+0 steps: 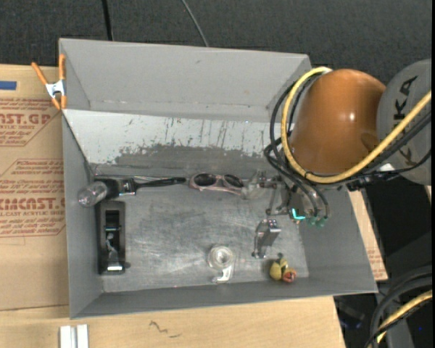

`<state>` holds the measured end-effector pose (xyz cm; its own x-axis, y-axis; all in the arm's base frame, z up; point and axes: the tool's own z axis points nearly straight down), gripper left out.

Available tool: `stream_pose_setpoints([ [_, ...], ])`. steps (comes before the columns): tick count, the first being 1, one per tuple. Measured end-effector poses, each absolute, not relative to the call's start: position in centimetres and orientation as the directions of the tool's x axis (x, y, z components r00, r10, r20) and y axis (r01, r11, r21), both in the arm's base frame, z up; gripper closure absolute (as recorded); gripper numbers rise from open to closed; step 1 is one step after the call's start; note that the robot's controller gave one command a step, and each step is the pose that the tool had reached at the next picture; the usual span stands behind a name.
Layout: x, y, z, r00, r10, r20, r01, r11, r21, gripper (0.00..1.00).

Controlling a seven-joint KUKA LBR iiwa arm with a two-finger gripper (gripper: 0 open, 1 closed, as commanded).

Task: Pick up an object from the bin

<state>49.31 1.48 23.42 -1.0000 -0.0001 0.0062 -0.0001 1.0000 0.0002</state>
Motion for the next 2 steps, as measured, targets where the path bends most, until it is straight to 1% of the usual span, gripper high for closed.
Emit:
stream_pose_setpoints([
  [1, 49.5, 1.5, 23.7, -1.0, 0.0, -0.001, 0.0, 1.0, 0.0, 0.0],
  [2, 49.4, 2.2, 19.7, -0.994, -0.11, -0.004, -0.11, 0.994, 0.0, 0.0],
])
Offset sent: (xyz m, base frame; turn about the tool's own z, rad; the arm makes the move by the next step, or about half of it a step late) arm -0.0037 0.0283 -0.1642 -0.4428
